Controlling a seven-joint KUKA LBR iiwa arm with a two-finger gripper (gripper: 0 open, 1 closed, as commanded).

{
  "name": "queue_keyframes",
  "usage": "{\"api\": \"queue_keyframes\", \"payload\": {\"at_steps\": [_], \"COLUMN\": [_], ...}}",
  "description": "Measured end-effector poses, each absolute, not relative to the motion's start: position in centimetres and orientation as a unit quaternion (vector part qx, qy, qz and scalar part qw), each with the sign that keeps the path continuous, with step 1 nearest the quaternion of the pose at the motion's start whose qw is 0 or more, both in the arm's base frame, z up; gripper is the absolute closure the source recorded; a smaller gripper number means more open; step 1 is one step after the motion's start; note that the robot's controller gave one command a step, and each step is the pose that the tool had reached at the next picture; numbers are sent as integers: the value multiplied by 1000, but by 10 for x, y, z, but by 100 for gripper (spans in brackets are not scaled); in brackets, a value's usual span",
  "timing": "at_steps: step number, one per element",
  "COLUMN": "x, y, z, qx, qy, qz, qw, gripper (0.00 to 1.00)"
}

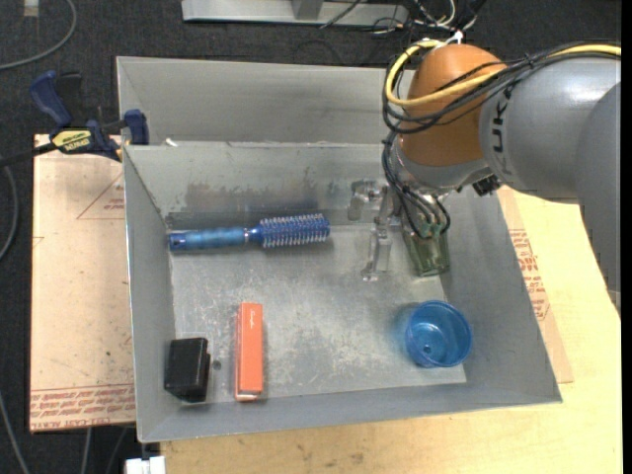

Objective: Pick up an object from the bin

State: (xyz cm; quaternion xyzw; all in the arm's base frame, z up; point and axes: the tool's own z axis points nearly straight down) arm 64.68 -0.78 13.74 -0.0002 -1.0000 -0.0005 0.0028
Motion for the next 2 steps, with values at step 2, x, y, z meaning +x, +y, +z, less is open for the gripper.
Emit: {"api": "queue_keyframes", "payload": {"at_steps": [2], "x": [647], "y": [24], "z": [118], "qx": [35], "qy": [-999], "qz": [0], "qw": [-2], "gripper": [0]}}
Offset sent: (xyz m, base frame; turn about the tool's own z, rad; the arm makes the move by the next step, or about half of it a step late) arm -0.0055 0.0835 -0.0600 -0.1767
